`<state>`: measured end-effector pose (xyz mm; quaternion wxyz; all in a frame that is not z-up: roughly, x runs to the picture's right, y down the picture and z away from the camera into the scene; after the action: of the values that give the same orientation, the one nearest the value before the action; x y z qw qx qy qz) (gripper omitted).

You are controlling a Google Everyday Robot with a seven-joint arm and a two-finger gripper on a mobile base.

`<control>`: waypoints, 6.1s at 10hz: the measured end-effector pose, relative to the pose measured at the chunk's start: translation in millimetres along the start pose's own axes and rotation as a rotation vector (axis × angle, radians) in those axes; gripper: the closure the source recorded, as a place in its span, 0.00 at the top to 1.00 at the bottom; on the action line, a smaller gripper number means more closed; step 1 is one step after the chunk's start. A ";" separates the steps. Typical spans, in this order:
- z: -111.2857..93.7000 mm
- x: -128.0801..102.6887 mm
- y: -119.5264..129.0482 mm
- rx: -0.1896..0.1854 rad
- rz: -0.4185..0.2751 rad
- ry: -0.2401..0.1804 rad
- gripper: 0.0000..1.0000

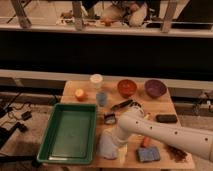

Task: Place towel in plastic cup

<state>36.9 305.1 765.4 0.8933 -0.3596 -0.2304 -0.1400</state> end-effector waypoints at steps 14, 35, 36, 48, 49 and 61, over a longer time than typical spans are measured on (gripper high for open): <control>9.6 4.4 -0.7 -0.007 -0.014 -0.030 1.00; -65.3 16.0 -28.3 0.063 -0.025 -0.085 0.18; -77.2 22.0 -34.0 0.086 -0.015 -0.087 0.18; -110.6 -10.8 -115.7 0.179 -0.081 -0.116 0.18; -110.8 -8.8 -114.4 0.179 -0.078 -0.115 0.18; -119.3 -2.9 -160.1 0.290 -0.070 -0.093 0.18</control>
<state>4.9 108.6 780.7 0.9189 -0.2247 -0.3016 -0.1194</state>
